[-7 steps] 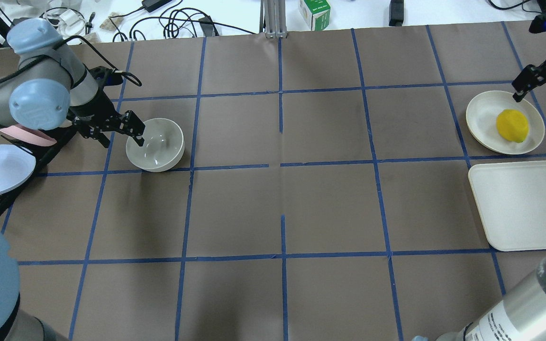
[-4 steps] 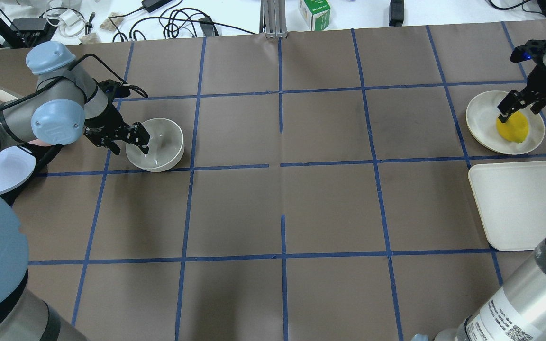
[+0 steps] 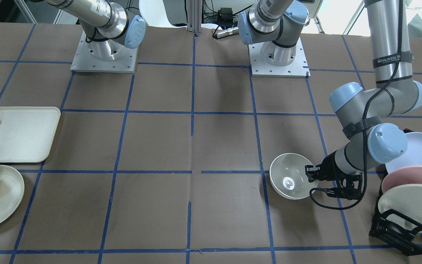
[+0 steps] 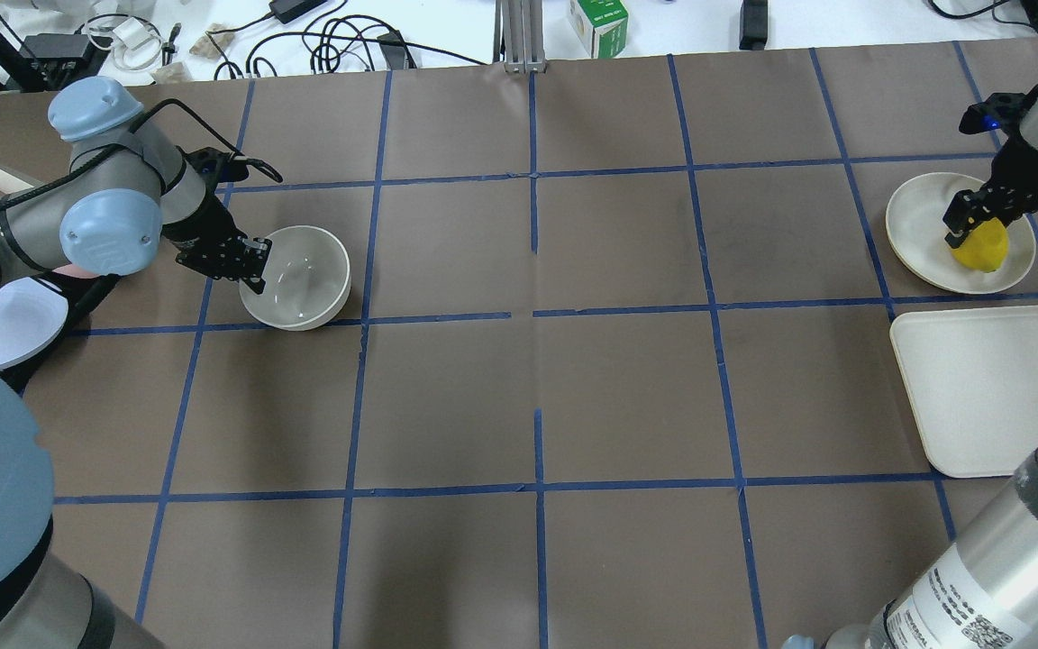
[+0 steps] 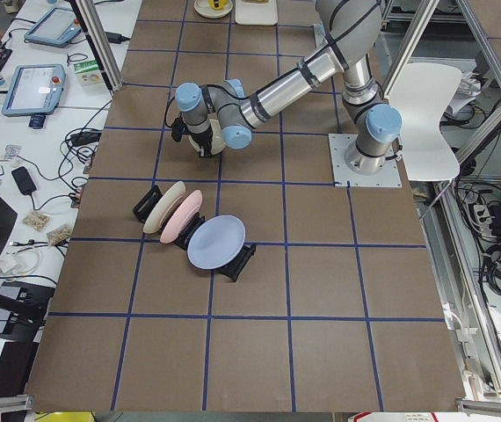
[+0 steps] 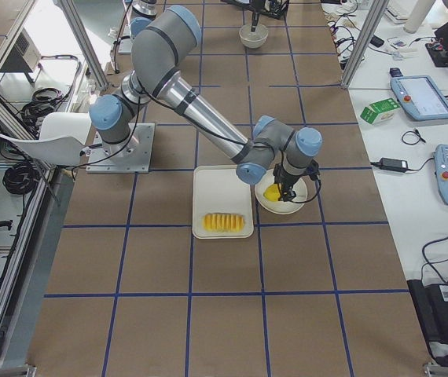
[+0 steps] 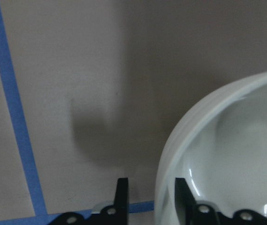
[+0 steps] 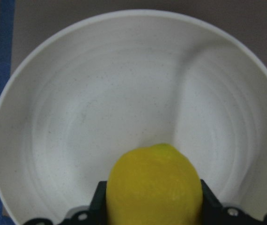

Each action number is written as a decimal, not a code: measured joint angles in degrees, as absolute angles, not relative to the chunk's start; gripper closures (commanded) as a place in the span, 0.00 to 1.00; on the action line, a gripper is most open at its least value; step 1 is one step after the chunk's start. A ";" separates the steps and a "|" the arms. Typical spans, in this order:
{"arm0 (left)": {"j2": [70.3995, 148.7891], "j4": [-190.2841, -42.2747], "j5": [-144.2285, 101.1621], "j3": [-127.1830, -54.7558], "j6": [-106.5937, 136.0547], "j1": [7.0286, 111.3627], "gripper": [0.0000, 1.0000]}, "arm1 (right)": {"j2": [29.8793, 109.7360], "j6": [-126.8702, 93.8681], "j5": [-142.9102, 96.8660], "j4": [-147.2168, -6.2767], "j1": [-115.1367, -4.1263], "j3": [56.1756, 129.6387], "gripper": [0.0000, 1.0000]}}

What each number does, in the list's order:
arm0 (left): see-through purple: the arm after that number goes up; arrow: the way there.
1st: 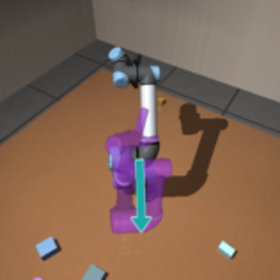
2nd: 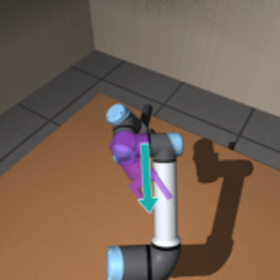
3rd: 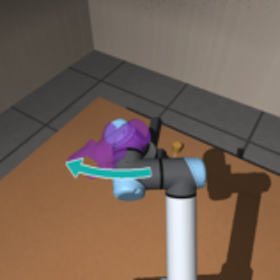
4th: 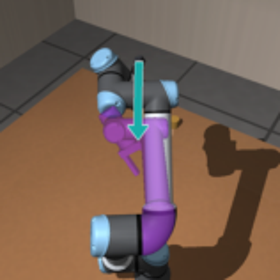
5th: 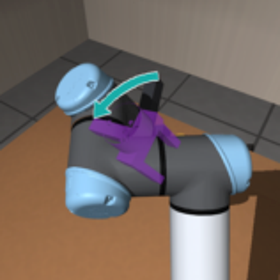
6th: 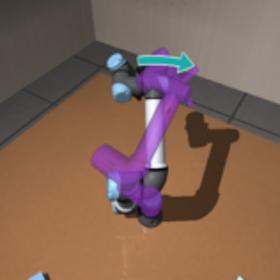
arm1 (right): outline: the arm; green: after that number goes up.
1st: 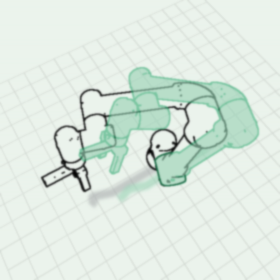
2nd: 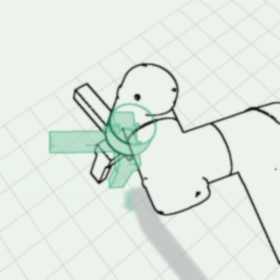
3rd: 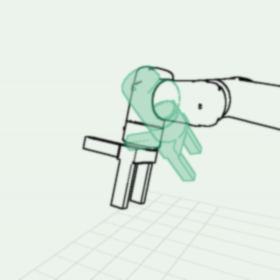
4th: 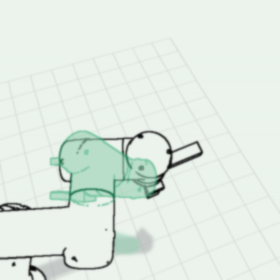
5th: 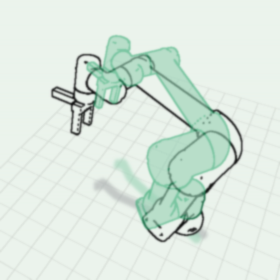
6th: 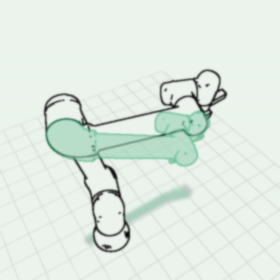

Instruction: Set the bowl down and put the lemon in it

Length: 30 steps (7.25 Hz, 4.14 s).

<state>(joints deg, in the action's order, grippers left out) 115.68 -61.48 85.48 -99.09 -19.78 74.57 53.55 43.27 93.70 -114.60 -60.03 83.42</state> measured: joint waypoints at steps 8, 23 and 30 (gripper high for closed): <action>115.15 -55.43 72.54 -99.16 15.65 96.59 1.00 | 74.84 22.64 91.93 -95.48 -71.97 80.98 0.80; 95.76 -90.99 90.61 -85.65 -5.31 86.80 0.00 | 62.75 -19.80 87.03 -106.73 -107.87 81.56 0.79; 89.77 -93.17 91.21 -87.88 -5.31 87.24 0.00 | 55.40 -17.65 87.16 -120.16 -111.35 86.60 0.00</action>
<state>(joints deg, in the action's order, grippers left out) 89.77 -93.17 91.21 -87.88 -5.31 87.24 55.40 -17.65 87.16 -120.16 -111.35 86.60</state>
